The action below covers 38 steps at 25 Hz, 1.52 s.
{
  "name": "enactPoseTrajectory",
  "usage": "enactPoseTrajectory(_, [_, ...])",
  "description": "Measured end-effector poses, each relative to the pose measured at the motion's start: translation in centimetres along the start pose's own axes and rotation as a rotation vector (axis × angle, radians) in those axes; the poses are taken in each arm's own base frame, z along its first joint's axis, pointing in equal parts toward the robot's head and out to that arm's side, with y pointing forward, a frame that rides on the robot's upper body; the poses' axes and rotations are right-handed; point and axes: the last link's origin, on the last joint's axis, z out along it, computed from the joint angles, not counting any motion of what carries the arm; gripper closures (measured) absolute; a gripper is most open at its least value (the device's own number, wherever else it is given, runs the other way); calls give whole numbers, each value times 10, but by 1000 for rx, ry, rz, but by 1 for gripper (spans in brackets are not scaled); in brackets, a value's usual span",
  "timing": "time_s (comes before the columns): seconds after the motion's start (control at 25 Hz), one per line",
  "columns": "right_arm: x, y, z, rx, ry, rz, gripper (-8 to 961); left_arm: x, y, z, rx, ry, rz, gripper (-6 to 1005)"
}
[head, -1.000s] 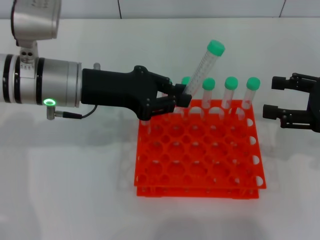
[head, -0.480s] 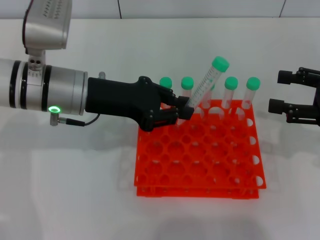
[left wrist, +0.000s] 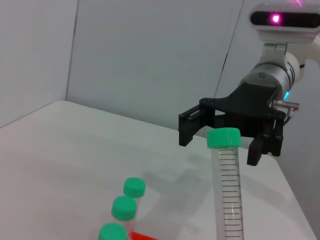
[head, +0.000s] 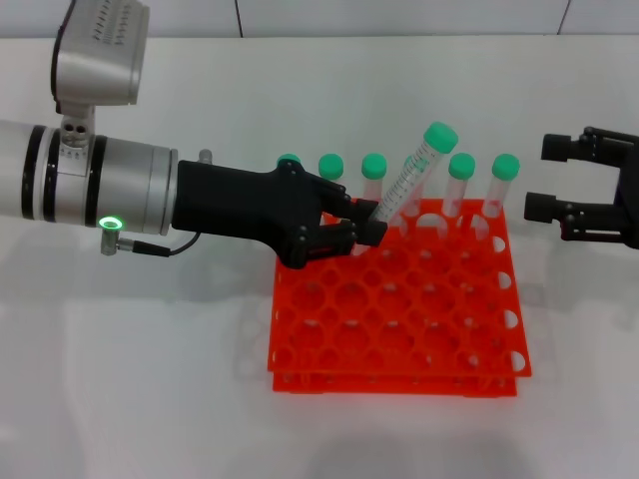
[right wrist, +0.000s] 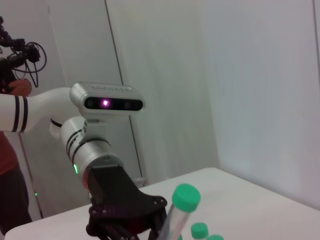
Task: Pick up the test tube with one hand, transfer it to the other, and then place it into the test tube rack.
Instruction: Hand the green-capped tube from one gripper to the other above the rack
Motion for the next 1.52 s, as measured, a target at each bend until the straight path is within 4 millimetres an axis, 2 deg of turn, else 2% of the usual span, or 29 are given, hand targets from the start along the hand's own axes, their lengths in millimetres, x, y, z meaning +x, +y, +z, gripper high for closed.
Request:
enactPoseTrajectory(0.56, [-20,1,33,-99,-22,-52,158,1,2,2,-14,-1,12,814])
enactPoseTrajectory(0.88, [-23,4,42,-125,-20,-60,159,1,1,2,-10,0,11,814])
enactPoseTrajectory(1.52, [-23,6,46,-143,-15,-62,159,-2,1,8,-22,-22,-8,814])
